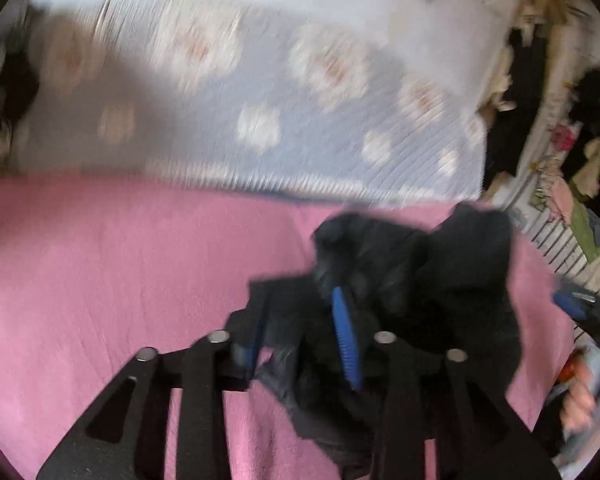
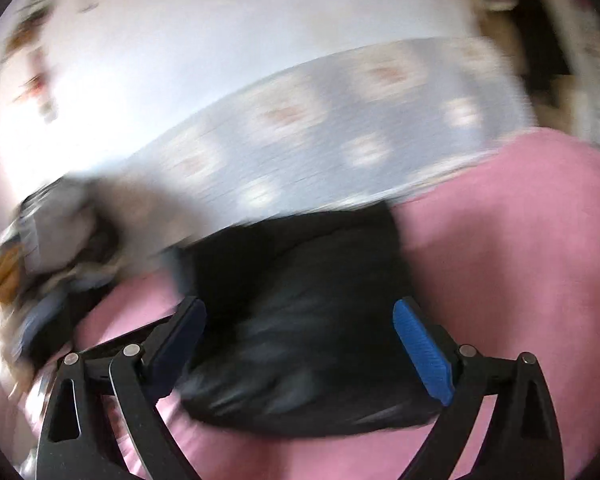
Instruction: Fold large clothes
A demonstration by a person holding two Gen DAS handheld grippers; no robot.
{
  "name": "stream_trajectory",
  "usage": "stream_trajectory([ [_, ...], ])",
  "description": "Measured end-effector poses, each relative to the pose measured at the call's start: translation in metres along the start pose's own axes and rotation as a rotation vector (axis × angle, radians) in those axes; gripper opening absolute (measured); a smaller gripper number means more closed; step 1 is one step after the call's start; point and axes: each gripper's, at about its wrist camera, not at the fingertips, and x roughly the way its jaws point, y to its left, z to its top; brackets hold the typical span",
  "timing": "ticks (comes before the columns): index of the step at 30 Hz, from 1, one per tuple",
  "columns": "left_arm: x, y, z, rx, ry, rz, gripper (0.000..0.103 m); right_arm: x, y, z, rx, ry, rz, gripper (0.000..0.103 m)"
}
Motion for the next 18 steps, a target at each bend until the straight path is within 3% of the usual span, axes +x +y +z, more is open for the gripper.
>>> stream_trajectory([
  [2,-0.017,-0.011,0.005,0.04,-0.066,-0.023,0.058,0.028,-0.021,0.01,-0.002,0.049,-0.078,0.096],
  [4,-0.028,-0.021,0.006,0.074,-0.102,-0.056,0.07,0.058,-0.034,0.015,0.011,0.114,-0.08,0.095],
  [7,-0.027,-0.041,0.006,0.138,-0.117,0.002,0.075,0.092,-0.042,0.013,0.04,0.22,0.032,0.082],
  [9,-0.019,-0.053,0.004,0.158,-0.108,-0.033,0.075,0.107,-0.037,0.001,0.062,0.282,0.169,0.069],
  [11,-0.011,-0.062,0.0,0.177,-0.073,-0.064,0.077,0.106,-0.026,-0.003,0.066,0.298,0.232,0.068],
  [13,-0.005,-0.067,-0.004,0.19,-0.056,-0.073,0.083,0.1,-0.003,-0.009,-0.058,0.279,0.234,0.068],
  [16,0.004,-0.067,-0.011,0.199,-0.052,0.02,0.087,0.09,0.024,-0.019,-0.205,0.263,0.205,0.069],
  [18,0.011,-0.055,-0.015,0.149,-0.042,0.14,0.087,0.082,0.026,-0.025,-0.234,0.249,0.196,0.069],
])
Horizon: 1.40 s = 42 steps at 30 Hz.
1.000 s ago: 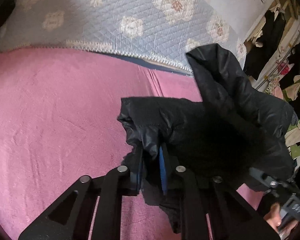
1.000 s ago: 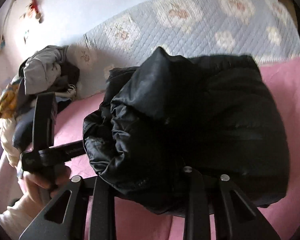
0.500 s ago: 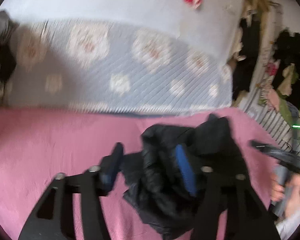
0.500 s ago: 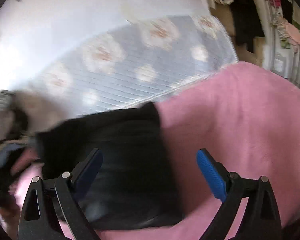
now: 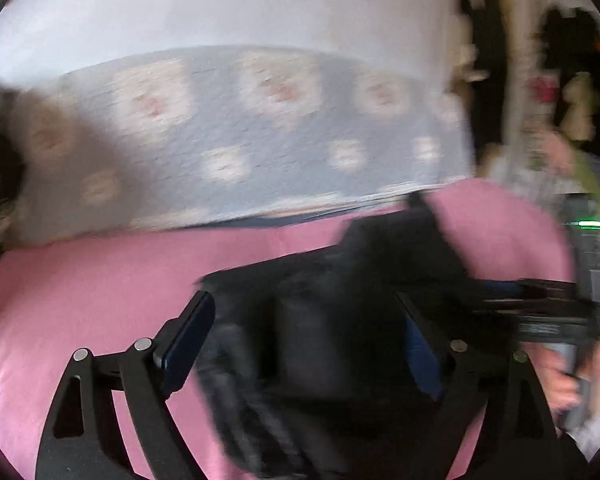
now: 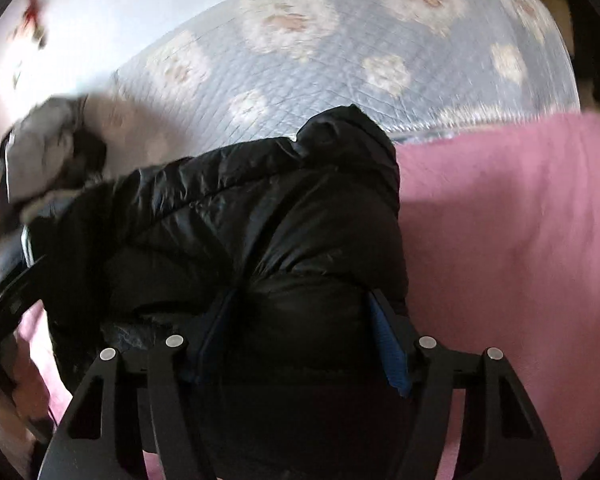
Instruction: Fold large clothes
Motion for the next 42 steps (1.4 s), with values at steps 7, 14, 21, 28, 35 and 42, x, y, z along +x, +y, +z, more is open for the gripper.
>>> stream_trajectory([
  [7,0.024,0.04,-0.026,-0.176,0.089,0.093,0.092,-0.016,-0.009,0.006,0.083,-0.067,0.018,0.083],
  [14,0.038,0.047,-0.039,-0.198,0.146,0.116,0.099,-0.022,-0.037,0.003,0.166,-0.074,-0.042,0.086],
  [21,0.02,0.049,-0.039,-0.232,0.08,0.076,0.093,-0.012,-0.056,-0.001,0.202,-0.005,0.003,0.086],
  [28,-0.02,0.036,-0.027,-0.262,0.013,-0.144,0.098,0.013,-0.047,-0.004,0.191,0.118,0.151,0.082],
  [35,0.027,0.044,-0.056,-0.339,0.181,-0.134,0.103,-0.005,-0.01,-0.005,0.012,0.054,0.083,0.083],
  [42,0.046,0.064,-0.089,-0.622,0.268,-0.281,0.103,-0.01,-0.02,0.0,0.055,0.016,0.024,0.083],
])
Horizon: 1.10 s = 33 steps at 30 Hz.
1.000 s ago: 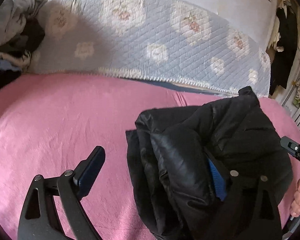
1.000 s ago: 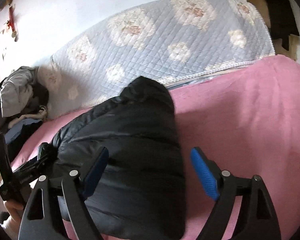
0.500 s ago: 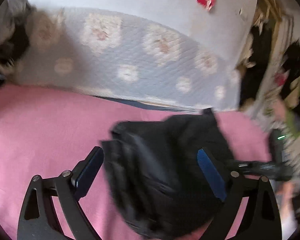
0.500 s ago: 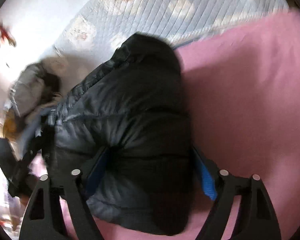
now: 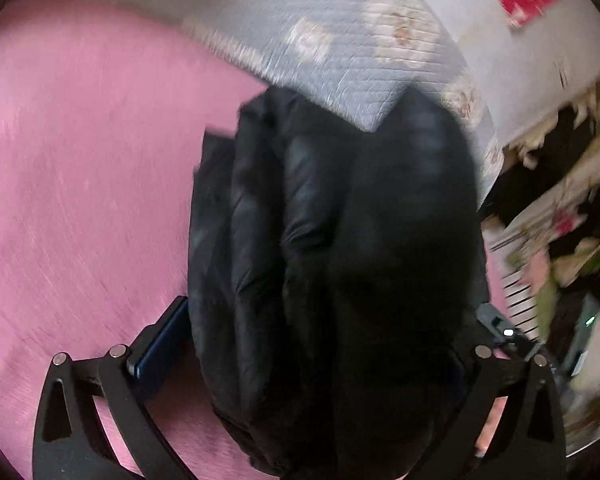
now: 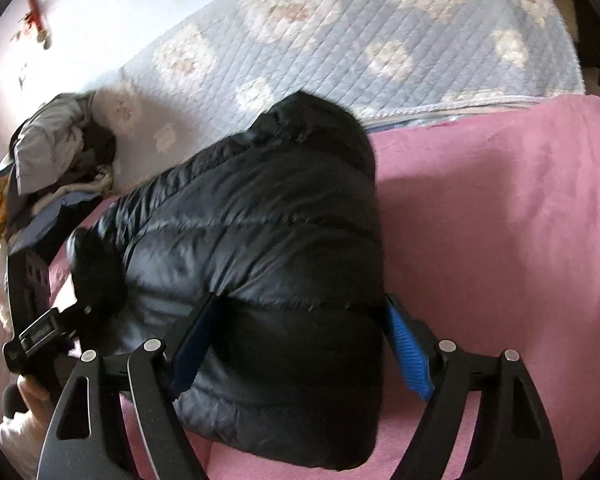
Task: Fold large clothes
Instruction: 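Carry the jacket bundle with both grippers toward the clothes pile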
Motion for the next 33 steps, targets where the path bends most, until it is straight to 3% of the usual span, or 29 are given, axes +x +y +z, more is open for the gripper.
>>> stream_trajectory([
  [4,0.002,-0.005,-0.002,0.033,0.02,-0.026,0.103,-0.004,-0.013,0.005,0.064,-0.078,-0.086,0.088],
  [6,0.002,-0.006,-0.003,0.043,0.027,-0.04,0.103,-0.001,-0.022,0.007,0.107,-0.08,-0.086,0.089],
  [9,0.004,-0.009,-0.003,0.059,0.033,-0.049,0.102,0.007,-0.032,0.006,0.145,-0.028,-0.018,0.089],
  [12,0.008,-0.012,-0.003,0.081,0.042,-0.062,0.102,0.021,-0.045,0.006,0.209,0.056,0.155,0.089],
  [14,0.01,-0.014,-0.001,0.077,0.037,-0.081,0.101,0.031,-0.049,0.003,0.249,0.091,0.212,0.089],
  [16,0.013,-0.015,0.0,0.081,0.04,-0.121,0.093,0.045,-0.051,-0.002,0.284,0.122,0.304,0.089],
  [18,0.013,-0.01,0.003,0.037,0.051,-0.175,0.075,0.055,-0.055,-0.005,0.329,0.142,0.358,0.088],
  [21,0.009,-0.007,0.003,0.006,0.046,-0.217,0.051,0.045,-0.052,-0.005,0.319,0.092,0.36,0.062],
  [23,0.003,-0.013,0.001,0.039,0.037,-0.206,0.044,0.033,-0.043,-0.002,0.277,0.066,0.365,0.056],
  [29,-0.015,-0.045,0.008,0.141,-0.016,-0.171,0.04,0.007,-0.033,0.003,0.278,0.021,0.346,0.056],
  [33,-0.06,-0.062,0.015,0.19,-0.051,-0.159,0.04,-0.013,-0.01,0.019,0.244,0.001,0.364,0.056],
])
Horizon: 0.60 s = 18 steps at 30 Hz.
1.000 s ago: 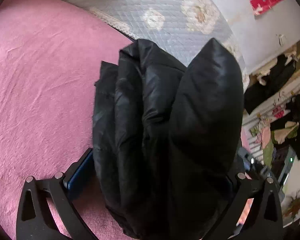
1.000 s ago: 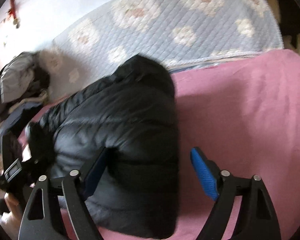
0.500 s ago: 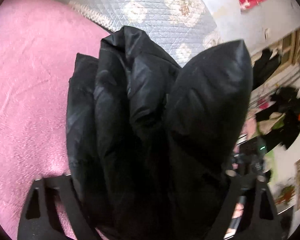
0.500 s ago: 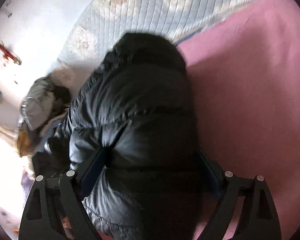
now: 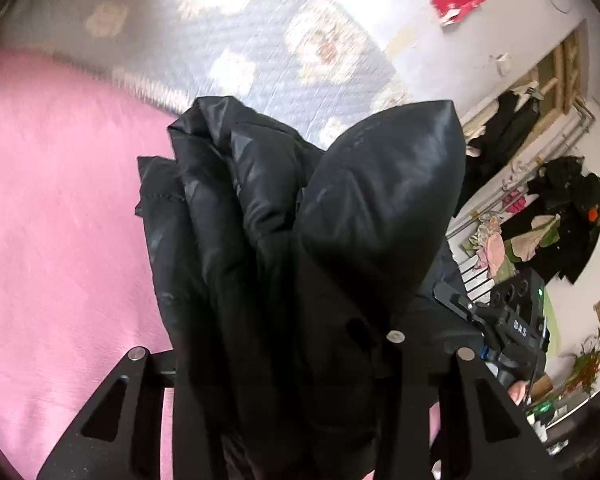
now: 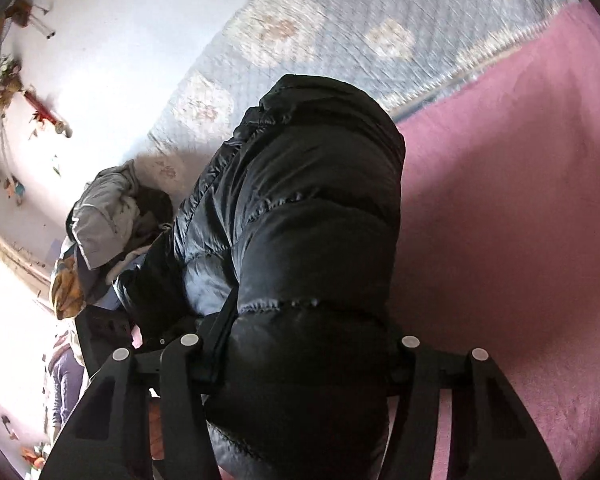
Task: Fold large clothes
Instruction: 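Carry the jacket bundle with both grippers toward the clothes pile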
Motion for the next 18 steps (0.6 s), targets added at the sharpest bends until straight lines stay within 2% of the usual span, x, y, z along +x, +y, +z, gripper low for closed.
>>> stream_trajectory([
  [3,-0.017,0.002,0.031,-0.025,0.042,0.015,0.04,-0.001,0.043,0.015,-0.076,-0.006,0.013,0.057],
  [6,-0.053,0.01,0.069,0.006,-0.008,0.033,0.04,0.012,0.095,0.03,-0.156,-0.018,0.029,0.059],
  [8,-0.072,0.017,0.098,0.044,-0.037,0.049,0.04,0.026,0.119,0.038,-0.163,-0.029,0.059,0.059],
  [13,-0.117,0.045,0.157,0.188,-0.11,0.135,0.04,0.089,0.187,0.057,-0.19,-0.06,0.144,0.061],
  [15,-0.129,0.066,0.179,0.213,-0.152,0.187,0.04,0.126,0.212,0.061,-0.2,-0.078,0.171,0.063],
  [18,-0.138,0.107,0.212,0.223,-0.194,0.207,0.04,0.186,0.237,0.067,-0.177,-0.086,0.202,0.063],
])
